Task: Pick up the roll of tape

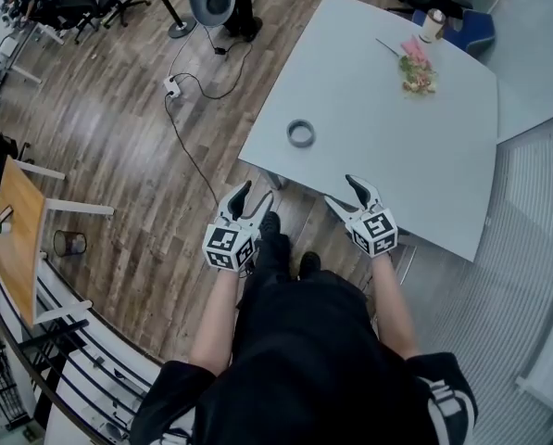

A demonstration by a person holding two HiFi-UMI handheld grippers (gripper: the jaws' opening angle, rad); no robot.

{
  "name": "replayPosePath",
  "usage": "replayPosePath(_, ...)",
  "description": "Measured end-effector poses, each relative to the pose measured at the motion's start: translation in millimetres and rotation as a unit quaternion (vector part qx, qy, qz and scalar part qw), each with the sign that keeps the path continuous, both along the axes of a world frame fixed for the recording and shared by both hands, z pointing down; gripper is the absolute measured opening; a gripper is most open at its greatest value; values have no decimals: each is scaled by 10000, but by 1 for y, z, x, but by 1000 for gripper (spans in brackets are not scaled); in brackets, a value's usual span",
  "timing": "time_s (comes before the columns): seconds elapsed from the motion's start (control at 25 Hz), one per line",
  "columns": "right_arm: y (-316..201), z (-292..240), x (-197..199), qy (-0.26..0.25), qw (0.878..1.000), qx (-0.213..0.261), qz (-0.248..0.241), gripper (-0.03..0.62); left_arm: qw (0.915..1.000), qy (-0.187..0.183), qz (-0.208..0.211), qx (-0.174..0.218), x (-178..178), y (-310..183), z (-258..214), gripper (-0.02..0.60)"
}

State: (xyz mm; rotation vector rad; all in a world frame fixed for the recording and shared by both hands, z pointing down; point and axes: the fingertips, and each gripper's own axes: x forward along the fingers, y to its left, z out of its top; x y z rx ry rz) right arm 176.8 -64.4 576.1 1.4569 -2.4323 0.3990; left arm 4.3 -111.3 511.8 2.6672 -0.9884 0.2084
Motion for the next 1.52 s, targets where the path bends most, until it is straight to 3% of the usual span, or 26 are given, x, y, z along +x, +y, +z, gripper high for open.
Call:
replayPosePath(0.8, -56, 20, -19, 80, 9979, -347, 534, 318, 9975, 96, 678, -197, -2, -86, 19, 230)
replayPosePath(1.52, -121, 25, -37, 103, 9915, -422, 1229, 314, 9861, 139, 1645, -191, 8, -168, 18, 236)
